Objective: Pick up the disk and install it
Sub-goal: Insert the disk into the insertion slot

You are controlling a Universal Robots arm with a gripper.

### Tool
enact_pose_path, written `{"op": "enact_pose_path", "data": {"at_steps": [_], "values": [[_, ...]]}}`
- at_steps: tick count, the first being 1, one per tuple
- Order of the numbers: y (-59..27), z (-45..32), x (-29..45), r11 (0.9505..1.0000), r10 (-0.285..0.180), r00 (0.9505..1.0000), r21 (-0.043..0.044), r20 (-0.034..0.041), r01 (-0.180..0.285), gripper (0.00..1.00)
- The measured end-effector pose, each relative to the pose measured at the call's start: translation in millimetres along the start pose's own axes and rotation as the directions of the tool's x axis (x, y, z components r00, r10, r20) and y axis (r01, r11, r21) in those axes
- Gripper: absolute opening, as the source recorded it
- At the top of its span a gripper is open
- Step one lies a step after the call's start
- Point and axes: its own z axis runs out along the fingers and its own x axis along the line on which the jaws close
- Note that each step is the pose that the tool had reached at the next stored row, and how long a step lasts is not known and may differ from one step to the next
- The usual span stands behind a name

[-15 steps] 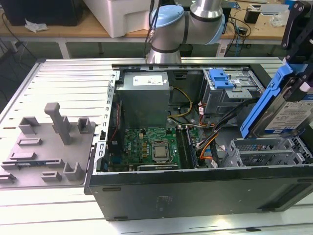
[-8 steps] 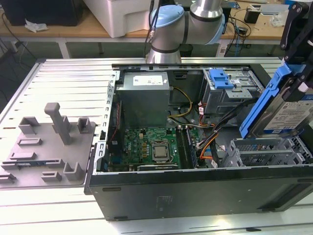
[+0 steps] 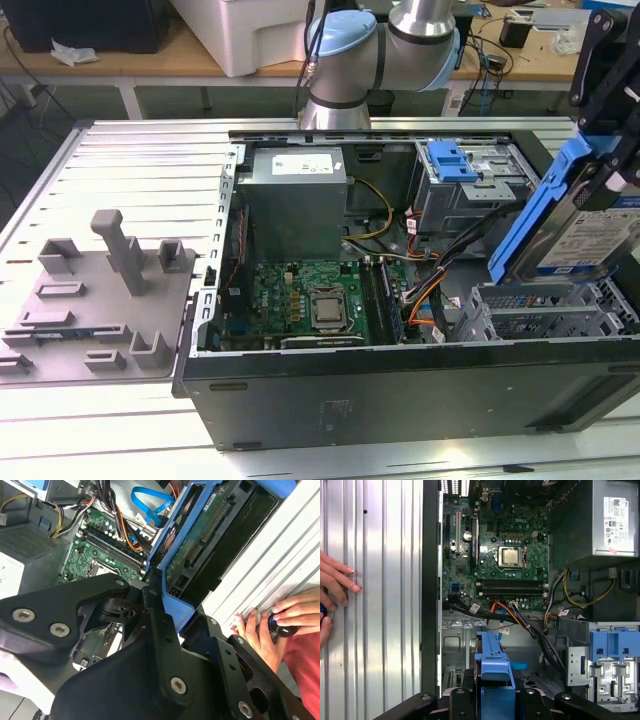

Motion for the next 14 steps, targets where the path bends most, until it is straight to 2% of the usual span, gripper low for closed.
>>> {"op": "enact_pose_path", "data": {"at_steps": [14], "values": [[0.8,7.5,0.6,1.0,0.0,1.0,0.0002,0.0,0.0,0.37]]}}
